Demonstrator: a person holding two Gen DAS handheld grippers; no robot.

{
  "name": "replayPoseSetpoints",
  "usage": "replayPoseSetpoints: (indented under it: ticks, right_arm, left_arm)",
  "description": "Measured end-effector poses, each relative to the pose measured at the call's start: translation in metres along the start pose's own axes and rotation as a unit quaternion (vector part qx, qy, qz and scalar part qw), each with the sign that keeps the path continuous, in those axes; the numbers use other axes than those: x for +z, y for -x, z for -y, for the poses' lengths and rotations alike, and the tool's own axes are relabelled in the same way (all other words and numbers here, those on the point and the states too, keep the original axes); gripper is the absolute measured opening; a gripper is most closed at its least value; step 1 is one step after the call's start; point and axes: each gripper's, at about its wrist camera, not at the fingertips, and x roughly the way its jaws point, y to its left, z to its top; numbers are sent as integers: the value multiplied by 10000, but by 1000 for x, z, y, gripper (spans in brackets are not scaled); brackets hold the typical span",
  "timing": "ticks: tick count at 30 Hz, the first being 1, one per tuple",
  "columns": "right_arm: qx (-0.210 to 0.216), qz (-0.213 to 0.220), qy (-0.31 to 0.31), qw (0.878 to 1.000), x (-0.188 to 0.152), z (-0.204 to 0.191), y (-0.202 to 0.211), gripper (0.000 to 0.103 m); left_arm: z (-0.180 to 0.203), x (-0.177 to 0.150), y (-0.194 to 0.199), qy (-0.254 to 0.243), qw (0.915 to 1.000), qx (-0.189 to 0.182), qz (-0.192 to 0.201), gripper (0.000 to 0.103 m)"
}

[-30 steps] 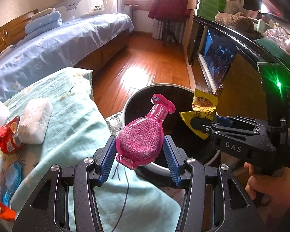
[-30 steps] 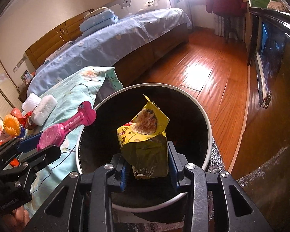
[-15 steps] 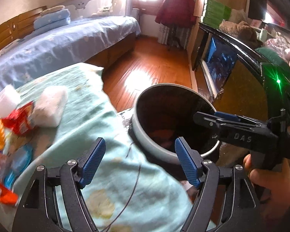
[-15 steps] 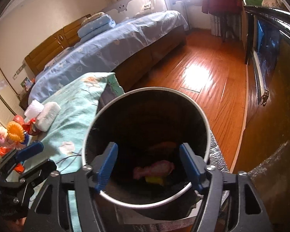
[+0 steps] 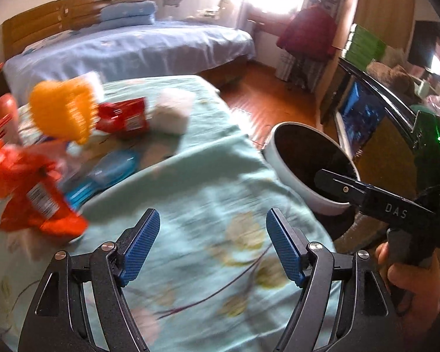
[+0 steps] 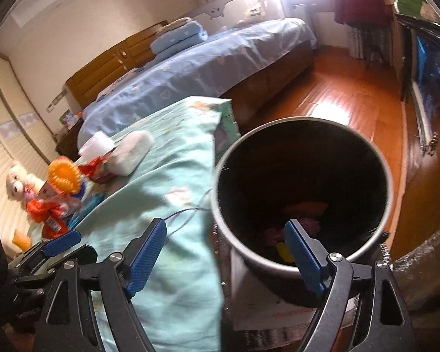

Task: Collect trash
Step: 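Grasp the red-orange wrapper with the left gripper while the right gripper grasps the white sponge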

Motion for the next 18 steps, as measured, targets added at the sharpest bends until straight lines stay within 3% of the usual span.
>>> replayPoseSetpoints:
  ticks: [18]
  right_arm:
    - [391,-187,553,9975,-10,-80,-27,84]
  left_arm:
    - [-91,-30,37,1100,9914,669,212,77]
